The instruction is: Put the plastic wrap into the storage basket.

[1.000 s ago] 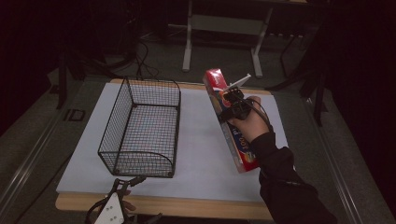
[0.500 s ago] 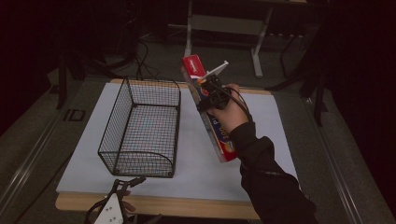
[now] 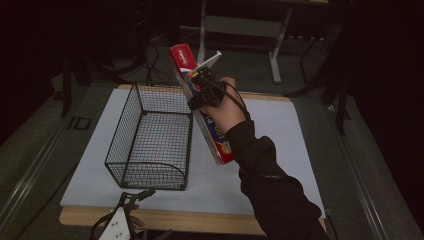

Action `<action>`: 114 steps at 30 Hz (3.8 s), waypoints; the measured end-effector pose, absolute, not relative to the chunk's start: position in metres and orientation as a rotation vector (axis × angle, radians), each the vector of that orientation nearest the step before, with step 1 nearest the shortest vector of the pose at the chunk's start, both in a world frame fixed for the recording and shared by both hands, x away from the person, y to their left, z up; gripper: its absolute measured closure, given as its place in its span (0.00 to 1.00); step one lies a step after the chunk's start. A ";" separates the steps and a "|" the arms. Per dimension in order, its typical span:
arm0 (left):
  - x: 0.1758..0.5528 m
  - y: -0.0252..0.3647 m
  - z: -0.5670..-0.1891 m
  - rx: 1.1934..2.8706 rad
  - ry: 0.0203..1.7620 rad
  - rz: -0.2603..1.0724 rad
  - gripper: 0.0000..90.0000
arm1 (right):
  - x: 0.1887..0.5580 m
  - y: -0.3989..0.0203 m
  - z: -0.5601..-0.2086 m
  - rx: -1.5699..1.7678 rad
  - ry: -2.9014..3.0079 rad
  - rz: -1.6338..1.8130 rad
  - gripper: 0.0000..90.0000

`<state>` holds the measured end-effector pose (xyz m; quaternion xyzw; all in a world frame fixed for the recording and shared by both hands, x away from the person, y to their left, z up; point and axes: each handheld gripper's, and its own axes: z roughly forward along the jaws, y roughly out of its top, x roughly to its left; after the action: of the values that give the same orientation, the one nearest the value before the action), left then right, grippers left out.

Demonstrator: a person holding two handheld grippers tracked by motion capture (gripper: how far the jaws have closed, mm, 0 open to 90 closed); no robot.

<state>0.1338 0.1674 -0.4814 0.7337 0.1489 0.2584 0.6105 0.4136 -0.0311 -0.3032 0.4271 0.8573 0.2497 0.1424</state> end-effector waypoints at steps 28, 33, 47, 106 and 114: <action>0.130 0.168 -0.481 1.700 0.324 0.589 0.00 | 0.408 0.070 -0.318 1.116 2.431 0.929 0.44; 0.129 0.168 -0.481 1.697 0.321 0.584 0.00 | 0.407 0.083 -0.327 1.133 2.432 0.974 0.44; 0.129 0.168 -0.481 1.703 0.318 0.578 0.00 | 0.409 0.098 -0.379 1.156 2.476 0.922 0.44; 0.131 0.166 -0.482 1.730 0.316 0.569 0.00 | 0.415 0.090 -0.442 1.234 2.543 0.750 0.40; 0.132 0.167 -0.483 1.734 0.322 0.561 0.00 | 0.418 0.092 -0.446 1.254 2.542 0.739 0.40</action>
<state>0.1319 0.1669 -0.4826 0.7486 0.1388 0.2423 0.6014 0.4177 0.0917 -0.4461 0.4256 0.8629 0.2508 0.1062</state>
